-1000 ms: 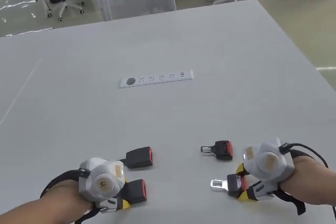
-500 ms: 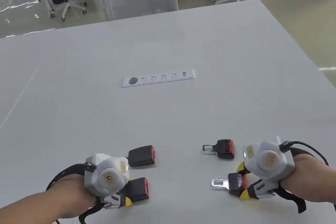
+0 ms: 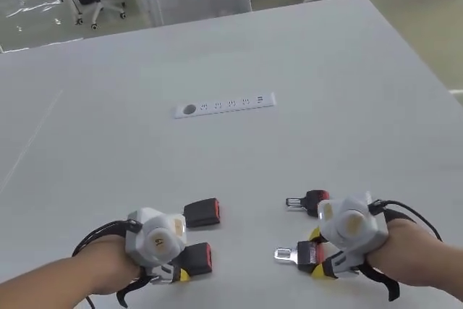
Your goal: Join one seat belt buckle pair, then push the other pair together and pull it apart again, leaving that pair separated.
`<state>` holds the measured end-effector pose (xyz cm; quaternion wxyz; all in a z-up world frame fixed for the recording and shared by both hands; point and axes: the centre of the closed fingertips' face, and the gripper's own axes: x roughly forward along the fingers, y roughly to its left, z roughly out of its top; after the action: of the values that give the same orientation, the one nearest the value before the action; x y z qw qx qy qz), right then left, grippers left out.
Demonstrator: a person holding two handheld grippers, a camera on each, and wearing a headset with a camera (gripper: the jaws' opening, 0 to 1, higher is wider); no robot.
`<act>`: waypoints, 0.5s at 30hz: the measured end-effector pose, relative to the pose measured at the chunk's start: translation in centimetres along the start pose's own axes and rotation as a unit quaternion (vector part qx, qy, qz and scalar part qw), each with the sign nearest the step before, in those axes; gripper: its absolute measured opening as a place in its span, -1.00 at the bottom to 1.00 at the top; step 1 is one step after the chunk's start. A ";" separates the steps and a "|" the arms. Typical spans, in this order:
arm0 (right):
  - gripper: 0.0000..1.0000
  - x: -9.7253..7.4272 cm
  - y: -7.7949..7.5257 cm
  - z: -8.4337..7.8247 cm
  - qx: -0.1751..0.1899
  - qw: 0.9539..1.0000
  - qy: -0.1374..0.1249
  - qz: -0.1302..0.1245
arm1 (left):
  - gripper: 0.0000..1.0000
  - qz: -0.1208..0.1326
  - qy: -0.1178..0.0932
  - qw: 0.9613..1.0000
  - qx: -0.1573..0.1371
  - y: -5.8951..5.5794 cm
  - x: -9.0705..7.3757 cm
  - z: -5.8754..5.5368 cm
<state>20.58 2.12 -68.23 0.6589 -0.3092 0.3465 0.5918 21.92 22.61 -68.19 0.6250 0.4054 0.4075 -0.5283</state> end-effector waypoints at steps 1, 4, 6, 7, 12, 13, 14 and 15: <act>-0.32 0.2 0.2 0.4 -0.001 1.000 -0.003 0.001 | -0.35 -0.001 0.001 1.000 0.001 0.0 0.0 0.0; -0.32 0.9 0.2 1.3 0.004 1.000 -0.012 0.001 | -0.35 -0.007 0.009 1.000 0.026 -0.1 0.1 0.1; -0.32 1.3 0.3 1.9 0.008 1.000 -0.018 -0.002 | -0.35 -0.011 0.014 0.999 0.033 -0.2 0.1 0.2; -0.32 1.4 0.3 2.1 0.008 1.000 -0.021 -0.002 | -0.35 -0.013 0.016 0.999 0.035 -0.1 0.1 0.3; -0.32 2.2 0.6 3.3 0.019 0.999 -0.035 -0.007 | -0.35 -0.017 0.017 0.999 0.039 -0.1 0.1 0.2; -0.32 2.3 0.7 3.5 0.020 0.999 -0.038 -0.008 | -0.35 -0.017 0.017 0.999 0.040 -0.1 0.1 0.2; -0.32 2.5 0.7 3.7 0.022 0.999 -0.042 -0.010 | -0.35 -0.016 0.015 0.999 0.041 -0.1 0.1 0.2; -0.32 2.6 0.7 3.9 0.024 0.999 -0.045 -0.011 | -0.35 -0.016 0.014 0.999 0.041 -0.1 0.1 0.2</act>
<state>20.38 6.82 -68.14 0.6877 -0.2701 0.3267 0.5894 21.81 22.37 -68.26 0.5935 0.4317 0.4006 -0.5486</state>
